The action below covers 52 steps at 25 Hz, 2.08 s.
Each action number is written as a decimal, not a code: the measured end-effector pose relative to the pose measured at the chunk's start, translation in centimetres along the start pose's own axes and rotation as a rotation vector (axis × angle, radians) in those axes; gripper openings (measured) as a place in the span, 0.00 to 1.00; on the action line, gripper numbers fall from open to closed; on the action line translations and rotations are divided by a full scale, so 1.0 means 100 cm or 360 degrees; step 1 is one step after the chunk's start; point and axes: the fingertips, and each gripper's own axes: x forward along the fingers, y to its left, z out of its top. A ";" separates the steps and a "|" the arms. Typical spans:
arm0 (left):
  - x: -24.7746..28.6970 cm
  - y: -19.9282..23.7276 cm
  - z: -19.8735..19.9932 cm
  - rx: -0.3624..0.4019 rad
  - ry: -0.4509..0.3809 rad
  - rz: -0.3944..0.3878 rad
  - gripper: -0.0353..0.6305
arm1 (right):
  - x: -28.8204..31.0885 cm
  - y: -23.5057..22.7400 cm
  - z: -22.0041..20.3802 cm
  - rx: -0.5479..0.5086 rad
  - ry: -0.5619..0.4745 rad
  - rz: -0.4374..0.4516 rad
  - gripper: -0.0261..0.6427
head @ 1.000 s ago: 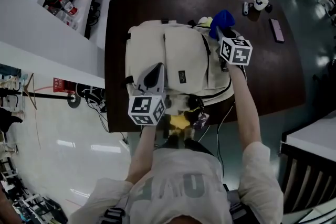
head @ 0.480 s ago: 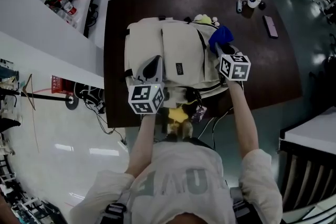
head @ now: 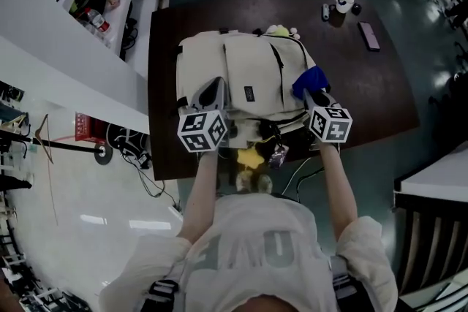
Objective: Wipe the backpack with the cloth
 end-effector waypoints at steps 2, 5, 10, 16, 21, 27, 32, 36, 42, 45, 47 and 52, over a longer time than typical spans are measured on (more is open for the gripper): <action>0.000 0.000 0.000 -0.0001 0.0000 -0.0004 0.06 | -0.013 0.002 -0.005 0.0017 -0.0002 0.0000 0.11; 0.000 -0.001 0.001 0.0007 0.0001 -0.0006 0.06 | -0.031 0.006 -0.013 0.0042 -0.0007 -0.0005 0.11; -0.001 -0.002 -0.001 0.0003 0.0004 -0.0014 0.06 | -0.052 0.010 -0.029 0.0100 -0.0007 -0.0027 0.11; 0.001 -0.003 -0.002 0.0057 0.0022 -0.0012 0.06 | -0.052 0.007 -0.023 0.0105 -0.0026 -0.0027 0.11; 0.002 -0.004 -0.001 0.0089 0.0046 0.0035 0.06 | -0.054 0.015 0.011 0.0113 -0.0157 0.0013 0.11; -0.023 -0.020 0.037 0.0168 -0.0101 0.0129 0.06 | -0.064 0.060 0.066 0.0022 -0.0354 0.0155 0.11; -0.060 -0.046 0.069 0.0266 -0.0226 0.0184 0.06 | -0.083 0.082 0.083 0.0064 -0.0491 0.0246 0.11; -0.083 -0.057 0.086 0.0267 -0.0315 0.0249 0.06 | -0.096 0.091 0.078 0.0074 -0.0480 0.0359 0.11; -0.110 -0.074 0.104 0.0333 -0.0406 0.0276 0.06 | -0.112 0.089 0.069 0.0040 -0.0461 0.0400 0.11; -0.124 -0.076 0.103 0.0354 -0.0429 0.0298 0.06 | -0.117 0.090 0.065 0.0030 -0.0469 0.0400 0.11; -0.136 -0.075 0.098 0.0339 -0.0442 0.0321 0.06 | -0.122 0.095 0.061 0.0012 -0.0465 0.0413 0.11; -0.174 -0.084 0.077 0.0304 -0.0432 0.0347 0.06 | -0.156 0.113 0.045 -0.0052 -0.0452 0.0431 0.11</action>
